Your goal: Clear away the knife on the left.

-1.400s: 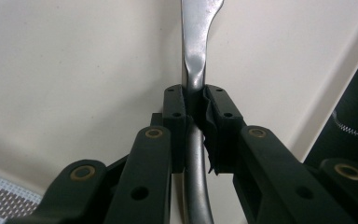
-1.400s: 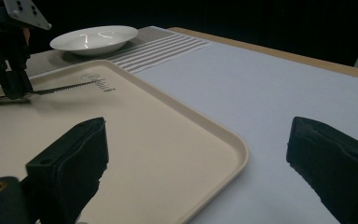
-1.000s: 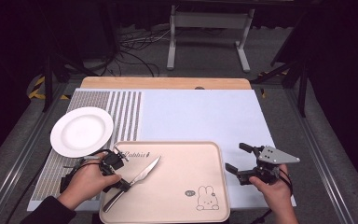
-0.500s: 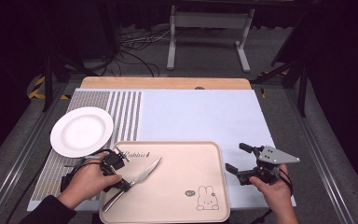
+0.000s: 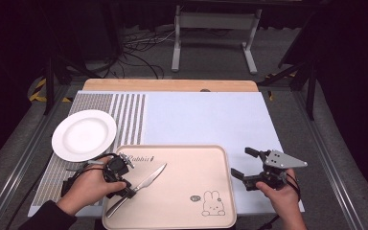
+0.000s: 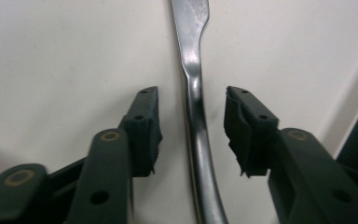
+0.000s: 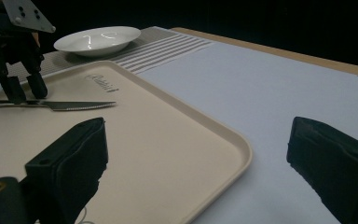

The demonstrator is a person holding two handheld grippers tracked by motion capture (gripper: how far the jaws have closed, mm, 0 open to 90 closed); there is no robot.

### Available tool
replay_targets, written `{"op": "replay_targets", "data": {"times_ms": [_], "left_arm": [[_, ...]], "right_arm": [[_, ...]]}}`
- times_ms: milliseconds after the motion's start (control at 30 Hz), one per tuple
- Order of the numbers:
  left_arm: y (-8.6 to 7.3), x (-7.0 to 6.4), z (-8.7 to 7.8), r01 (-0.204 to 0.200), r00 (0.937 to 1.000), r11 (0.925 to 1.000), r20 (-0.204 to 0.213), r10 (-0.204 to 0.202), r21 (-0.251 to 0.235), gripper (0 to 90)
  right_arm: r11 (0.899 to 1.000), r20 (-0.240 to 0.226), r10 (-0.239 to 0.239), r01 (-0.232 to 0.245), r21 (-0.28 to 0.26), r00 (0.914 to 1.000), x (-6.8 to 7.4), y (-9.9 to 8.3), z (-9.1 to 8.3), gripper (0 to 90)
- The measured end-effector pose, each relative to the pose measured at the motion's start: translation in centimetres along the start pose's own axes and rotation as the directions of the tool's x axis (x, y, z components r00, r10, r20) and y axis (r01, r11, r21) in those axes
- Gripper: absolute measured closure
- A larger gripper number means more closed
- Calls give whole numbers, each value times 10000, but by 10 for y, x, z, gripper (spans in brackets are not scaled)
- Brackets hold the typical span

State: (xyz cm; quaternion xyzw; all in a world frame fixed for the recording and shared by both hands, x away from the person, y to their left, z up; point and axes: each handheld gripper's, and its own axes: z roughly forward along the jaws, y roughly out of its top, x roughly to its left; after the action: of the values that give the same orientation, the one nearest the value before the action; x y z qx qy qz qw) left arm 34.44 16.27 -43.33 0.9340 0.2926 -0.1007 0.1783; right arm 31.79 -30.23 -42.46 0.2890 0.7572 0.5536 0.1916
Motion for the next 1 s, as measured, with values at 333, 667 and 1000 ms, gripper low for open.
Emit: {"op": "replay_targets", "data": {"times_ms": [333, 667, 1000], "left_arm": [[6, -11, -1, -2160, 9738, 9684, -998, 2044, -1248, 541], [13, -14, 1, -3194, 9472, 9345, -822, 3099, -1574, 900], [16, -13, 13, -3508, 9364, 9298, -483, 3475, -1114, 900]], "right_arm": [[10000, -46, -29, 29, 20, 10000, 0, 0, 0, 58], [10000, -72, -66, 66, 53, 10000, 0, -1, 1, 58], [10000, -71, -52, 52, 51, 10000, 0, -1, 1, 58]]}}
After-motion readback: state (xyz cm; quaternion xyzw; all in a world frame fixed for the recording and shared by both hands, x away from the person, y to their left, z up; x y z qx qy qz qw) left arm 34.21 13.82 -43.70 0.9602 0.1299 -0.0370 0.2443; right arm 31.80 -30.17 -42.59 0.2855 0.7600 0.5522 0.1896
